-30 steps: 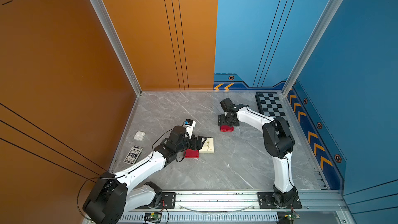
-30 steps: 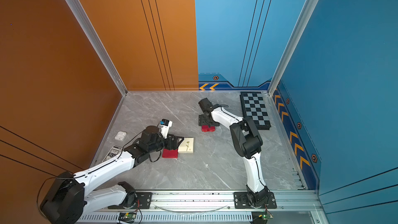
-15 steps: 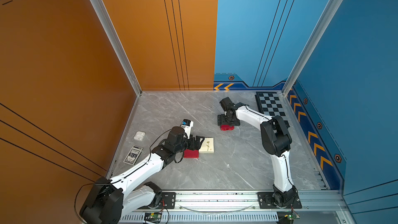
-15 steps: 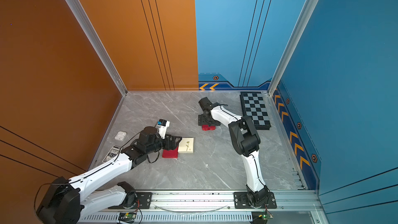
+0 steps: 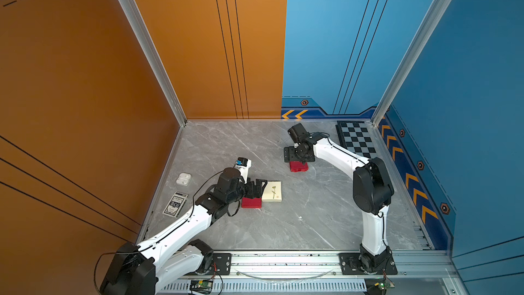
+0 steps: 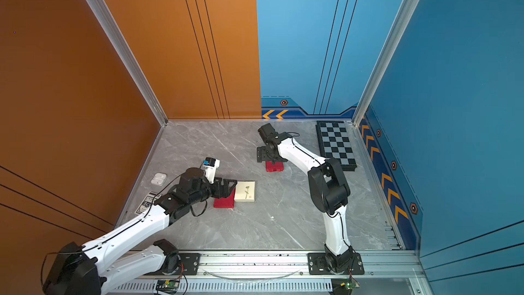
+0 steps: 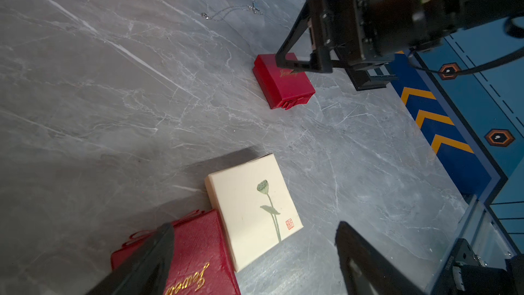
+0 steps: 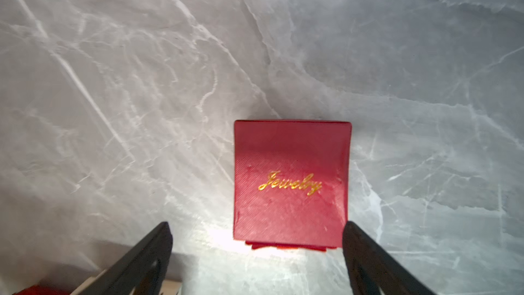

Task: Take the necklace out of the lift-off lid jewelry box
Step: Move the jewelry box to the center of the board, then pick up the jewelry box from the center of the board.

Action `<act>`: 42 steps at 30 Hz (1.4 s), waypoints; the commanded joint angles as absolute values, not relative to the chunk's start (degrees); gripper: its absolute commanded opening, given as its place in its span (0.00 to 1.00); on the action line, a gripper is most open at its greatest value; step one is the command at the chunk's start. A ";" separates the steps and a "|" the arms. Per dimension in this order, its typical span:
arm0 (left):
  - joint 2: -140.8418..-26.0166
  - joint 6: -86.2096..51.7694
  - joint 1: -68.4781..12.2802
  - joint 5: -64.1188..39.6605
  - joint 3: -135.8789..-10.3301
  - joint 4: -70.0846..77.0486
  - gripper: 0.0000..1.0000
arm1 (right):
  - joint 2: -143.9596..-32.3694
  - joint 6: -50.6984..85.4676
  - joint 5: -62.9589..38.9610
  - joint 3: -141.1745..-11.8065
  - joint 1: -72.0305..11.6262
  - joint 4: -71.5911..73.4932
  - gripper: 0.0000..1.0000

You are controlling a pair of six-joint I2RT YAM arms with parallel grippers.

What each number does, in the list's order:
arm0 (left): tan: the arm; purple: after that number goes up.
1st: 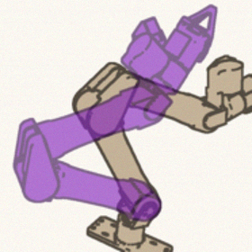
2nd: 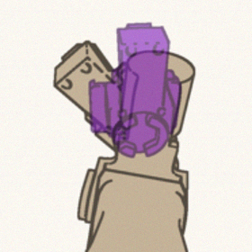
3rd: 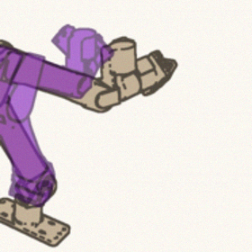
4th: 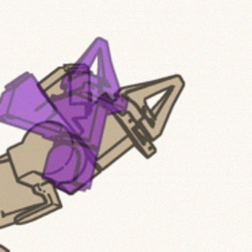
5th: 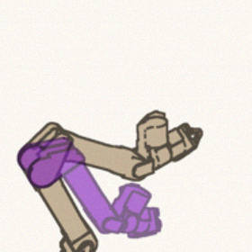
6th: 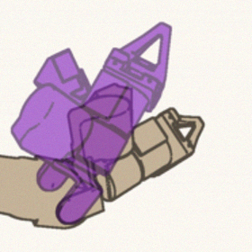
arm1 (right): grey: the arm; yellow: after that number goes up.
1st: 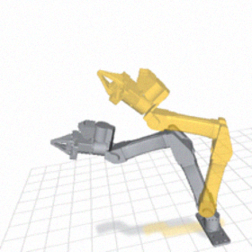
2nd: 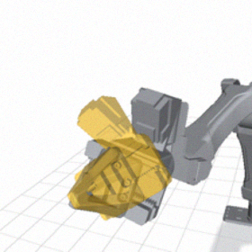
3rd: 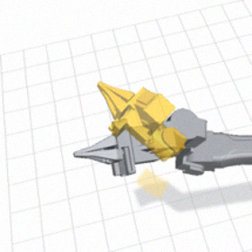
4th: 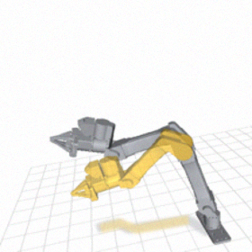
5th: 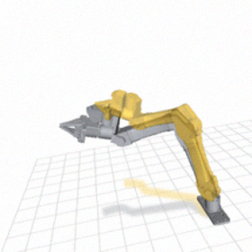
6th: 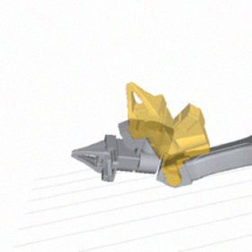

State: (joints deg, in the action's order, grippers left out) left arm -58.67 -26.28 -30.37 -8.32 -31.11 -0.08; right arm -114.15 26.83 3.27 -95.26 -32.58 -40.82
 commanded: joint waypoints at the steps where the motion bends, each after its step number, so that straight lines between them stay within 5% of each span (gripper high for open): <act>1: -57.62 -28.12 -29.80 -6.59 -33.86 -5.60 0.90 | -110.36 27.87 3.35 -92.80 -34.84 -43.51 0.94; 20: -46.88 -30.32 -28.38 1.92 -28.09 -11.86 0.93 | -103.90 33.63 10.13 -84.01 -53.45 -39.73 0.96; 42: -40.34 -30.16 -27.77 1.28 -24.32 -16.35 0.95 | -114.12 36.74 13.93 -87.69 -57.64 -38.76 1.00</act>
State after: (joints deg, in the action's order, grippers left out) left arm -40.91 -30.94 -28.40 0.43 -24.36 -15.18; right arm -113.30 35.92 12.29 -85.47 -57.34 -38.52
